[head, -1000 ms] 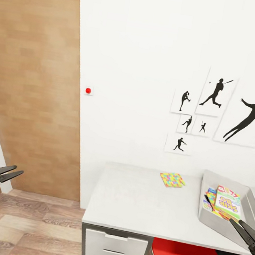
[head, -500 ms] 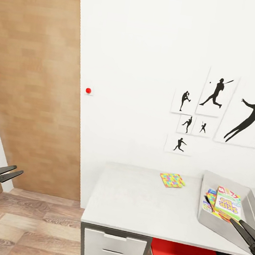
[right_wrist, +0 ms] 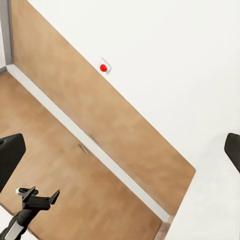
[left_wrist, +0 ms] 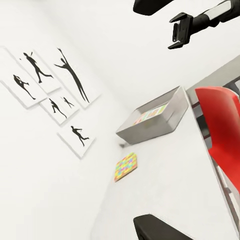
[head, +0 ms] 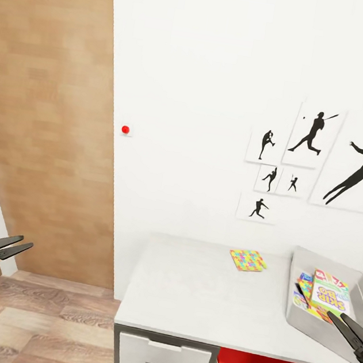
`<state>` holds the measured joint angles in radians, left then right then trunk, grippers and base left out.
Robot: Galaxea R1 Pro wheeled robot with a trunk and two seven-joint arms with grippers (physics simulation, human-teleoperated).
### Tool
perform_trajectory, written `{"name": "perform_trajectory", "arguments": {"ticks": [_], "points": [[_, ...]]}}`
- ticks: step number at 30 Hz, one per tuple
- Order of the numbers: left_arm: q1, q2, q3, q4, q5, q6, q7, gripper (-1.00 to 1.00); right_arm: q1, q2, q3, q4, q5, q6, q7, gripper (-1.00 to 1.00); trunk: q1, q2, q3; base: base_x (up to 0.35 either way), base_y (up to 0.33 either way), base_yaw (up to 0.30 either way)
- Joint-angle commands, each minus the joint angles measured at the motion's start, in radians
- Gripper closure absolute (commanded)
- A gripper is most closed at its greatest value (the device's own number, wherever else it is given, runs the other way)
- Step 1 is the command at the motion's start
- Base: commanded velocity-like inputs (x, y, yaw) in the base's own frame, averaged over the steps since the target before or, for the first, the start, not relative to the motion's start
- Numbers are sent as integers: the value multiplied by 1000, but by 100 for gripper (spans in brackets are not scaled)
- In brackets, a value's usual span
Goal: Put all the toys in the child's room - the three board games (two on the bed and one on the table), the two jigsaw puzzles on the table, and the tennis ball on the table - inside the toy box on the table in the child's room.
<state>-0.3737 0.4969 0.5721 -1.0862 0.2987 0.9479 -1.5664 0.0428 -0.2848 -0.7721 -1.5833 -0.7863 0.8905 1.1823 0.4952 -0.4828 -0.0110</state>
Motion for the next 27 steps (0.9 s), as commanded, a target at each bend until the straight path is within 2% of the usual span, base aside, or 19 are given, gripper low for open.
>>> {"name": "perform_trajectory", "arguments": {"ticks": [1, 27], "points": [[-1, 0, 0, 0, -1, 10, -4, -100, 0, 0, -1, -1, -4, 6, 0, -100, 1, -1, -1, 179, 42, 0], [-1, 0, 0, 0, -1, 9, -4, -100, 0, -2, -4, -1, -4, 7, 2, -100, 1, -1, 1, 41, 5, 0]]}}
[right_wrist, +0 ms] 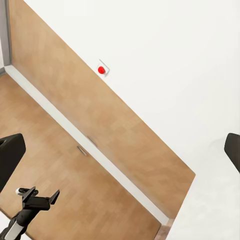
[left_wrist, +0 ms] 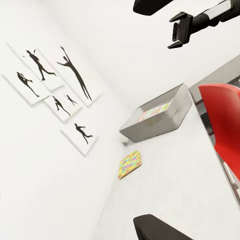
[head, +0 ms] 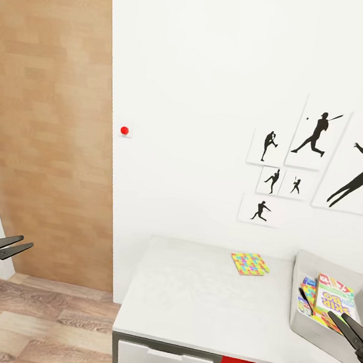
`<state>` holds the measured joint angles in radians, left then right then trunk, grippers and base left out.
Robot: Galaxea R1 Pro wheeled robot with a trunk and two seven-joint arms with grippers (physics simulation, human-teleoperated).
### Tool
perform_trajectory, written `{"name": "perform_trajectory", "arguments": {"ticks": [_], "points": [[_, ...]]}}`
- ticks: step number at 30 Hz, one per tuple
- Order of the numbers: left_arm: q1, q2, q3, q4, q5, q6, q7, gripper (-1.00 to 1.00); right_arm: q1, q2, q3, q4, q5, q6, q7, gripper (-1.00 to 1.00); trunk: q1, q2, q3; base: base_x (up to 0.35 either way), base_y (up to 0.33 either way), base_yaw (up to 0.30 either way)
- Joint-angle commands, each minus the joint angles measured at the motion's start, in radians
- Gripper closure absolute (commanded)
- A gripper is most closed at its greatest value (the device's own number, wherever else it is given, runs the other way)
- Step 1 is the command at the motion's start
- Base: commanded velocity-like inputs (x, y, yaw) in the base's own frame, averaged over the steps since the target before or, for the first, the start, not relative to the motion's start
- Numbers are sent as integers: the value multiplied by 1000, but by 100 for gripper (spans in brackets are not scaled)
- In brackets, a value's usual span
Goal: Put all the toys in the child's room - the three board games (two on the bed and one on the table), the two jigsaw puzzles on the table, and the tennis ball on the table - inside the toy box on the table in the child's room.
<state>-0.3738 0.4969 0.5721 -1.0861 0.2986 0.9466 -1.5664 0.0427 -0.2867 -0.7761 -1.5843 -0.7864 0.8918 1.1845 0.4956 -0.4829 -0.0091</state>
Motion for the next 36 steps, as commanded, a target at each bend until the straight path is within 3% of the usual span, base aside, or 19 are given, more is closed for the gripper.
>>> {"name": "perform_trajectory", "arguments": {"ticks": [1, 36], "points": [[-1, 0, 0, 0, -1, 11, -4, -100, 0, 0, 0, 0, -4, 6, 0, -100, 0, -1, -1, 3, 0, 0], [-1, 0, -1, 0, -1, -5, -4, -100, 0, 0, 1, 0, -4, 6, -1, -100, 0, -1, -1, 18, 33, 0]]}}
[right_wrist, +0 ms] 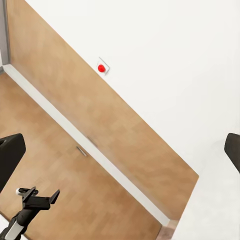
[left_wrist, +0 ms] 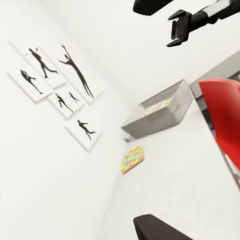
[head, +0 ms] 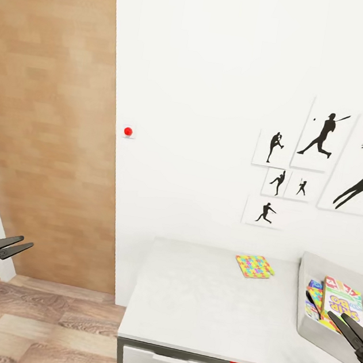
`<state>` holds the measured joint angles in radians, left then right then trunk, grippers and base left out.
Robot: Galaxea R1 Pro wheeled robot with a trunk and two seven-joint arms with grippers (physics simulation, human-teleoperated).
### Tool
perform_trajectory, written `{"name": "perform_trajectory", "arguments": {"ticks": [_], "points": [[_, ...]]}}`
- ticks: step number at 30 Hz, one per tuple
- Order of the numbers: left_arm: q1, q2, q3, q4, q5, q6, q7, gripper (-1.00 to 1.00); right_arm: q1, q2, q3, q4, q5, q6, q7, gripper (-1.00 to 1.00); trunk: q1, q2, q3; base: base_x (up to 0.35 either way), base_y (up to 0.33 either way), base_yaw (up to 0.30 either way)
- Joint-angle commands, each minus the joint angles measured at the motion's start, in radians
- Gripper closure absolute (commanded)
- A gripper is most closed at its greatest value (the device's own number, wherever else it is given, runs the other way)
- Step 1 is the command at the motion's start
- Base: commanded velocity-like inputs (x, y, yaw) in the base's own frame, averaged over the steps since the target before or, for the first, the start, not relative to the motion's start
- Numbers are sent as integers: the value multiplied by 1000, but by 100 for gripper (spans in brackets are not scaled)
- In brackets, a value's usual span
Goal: Put all the toys in the child's room - the three board games (two on the bed and one on the table), the two jigsaw puzzles on the table, and the tennis ball on the table - inside the toy box on the table in the child's room.
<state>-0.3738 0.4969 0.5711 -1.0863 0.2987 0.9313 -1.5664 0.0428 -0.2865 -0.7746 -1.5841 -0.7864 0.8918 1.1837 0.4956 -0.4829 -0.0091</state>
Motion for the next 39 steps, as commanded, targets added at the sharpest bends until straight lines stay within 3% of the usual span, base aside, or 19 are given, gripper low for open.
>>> {"name": "perform_trajectory", "arguments": {"ticks": [1, 11, 29, 39], "points": [[0, 0, 0, 0, -1, 11, -4, -100, 0, 0, 0, 0, -4, 6, 0, -100, 0, -1, -1, 22, 124, 0], [0, 0, 1, 0, -1, 11, -4, -100, 0, -1, -1, 0, -4, 6, 0, -100, 0, -1, 0, 160, 139, -16], [0, 0, 1, 0, -1, 10, -4, -100, 0, -5, -2, 0, -4, 6, 1, -100, 0, -1, 17, 149, 53, -191], [0, 0, 1, 0, -1, 10, -4, -100, 0, -3, -2, 0, -4, 6, 1, -100, 0, -1, 19, 110, 53, -48]]}}
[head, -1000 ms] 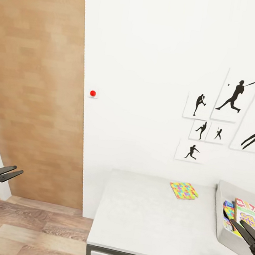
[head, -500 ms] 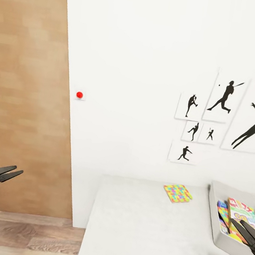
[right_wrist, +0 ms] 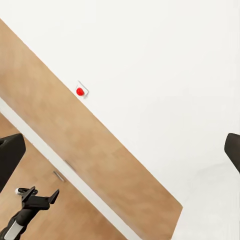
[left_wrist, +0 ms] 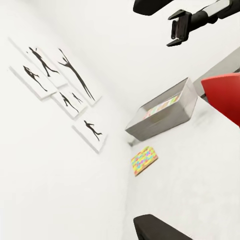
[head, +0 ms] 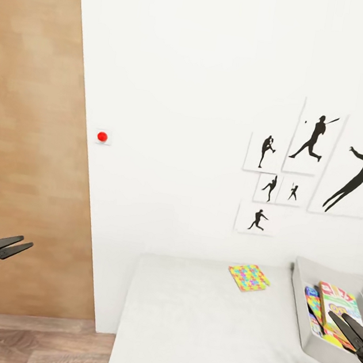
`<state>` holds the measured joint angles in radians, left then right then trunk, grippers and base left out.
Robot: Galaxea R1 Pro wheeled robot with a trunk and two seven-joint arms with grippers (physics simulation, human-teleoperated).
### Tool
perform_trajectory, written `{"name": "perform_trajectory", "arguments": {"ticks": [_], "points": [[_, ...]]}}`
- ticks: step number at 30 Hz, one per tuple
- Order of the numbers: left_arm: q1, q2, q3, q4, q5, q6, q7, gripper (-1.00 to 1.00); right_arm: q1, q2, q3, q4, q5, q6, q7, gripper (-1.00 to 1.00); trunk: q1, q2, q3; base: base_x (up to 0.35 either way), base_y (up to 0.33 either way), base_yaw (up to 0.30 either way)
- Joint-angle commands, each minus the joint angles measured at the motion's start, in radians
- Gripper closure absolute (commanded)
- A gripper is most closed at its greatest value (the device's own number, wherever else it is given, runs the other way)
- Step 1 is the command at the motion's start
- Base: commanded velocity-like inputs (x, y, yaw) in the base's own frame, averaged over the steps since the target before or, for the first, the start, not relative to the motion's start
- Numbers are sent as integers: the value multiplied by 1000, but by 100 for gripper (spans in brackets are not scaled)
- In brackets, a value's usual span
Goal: Put all the toys in the child's room - the three board games (two on the bed and one on the table), the two jigsaw puzzles on the table, and the tennis ball on the table - inside the toy box on the table in the child's room.
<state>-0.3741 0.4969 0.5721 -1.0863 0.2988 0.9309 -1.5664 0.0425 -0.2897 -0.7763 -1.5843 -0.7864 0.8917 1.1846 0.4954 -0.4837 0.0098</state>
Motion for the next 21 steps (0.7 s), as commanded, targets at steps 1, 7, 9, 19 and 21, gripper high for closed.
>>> {"name": "perform_trajectory", "arguments": {"ticks": [1, 7, 9, 19, 21], "points": [[0, 0, 0, 0, -1, 11, -4, -100, 0, 0, 0, 0, -4, 6, 0, -100, 1, 0, 0, 149, 44, -8], [0, 0, 0, 0, -1, 10, -4, -100, 0, 0, 0, 0, -4, 6, 0, -100, 1, 0, 0, 64, 22, -3], [0, 0, 0, 0, -1, 10, -4, -100, 0, 0, 0, 0, -4, 6, 0, -100, 1, 0, 0, 67, 61, -1], [0, 0, 1, 0, -1, 10, -4, -100, 0, 0, 0, 0, -4, 6, 0, -100, 1, 0, 0, 100, 62, 0], [0, 0, 0, 0, -1, 10, -4, -100, 0, 0, 0, 0, -4, 6, 0, -100, 1, 0, 0, 47, 16, 0]]}}
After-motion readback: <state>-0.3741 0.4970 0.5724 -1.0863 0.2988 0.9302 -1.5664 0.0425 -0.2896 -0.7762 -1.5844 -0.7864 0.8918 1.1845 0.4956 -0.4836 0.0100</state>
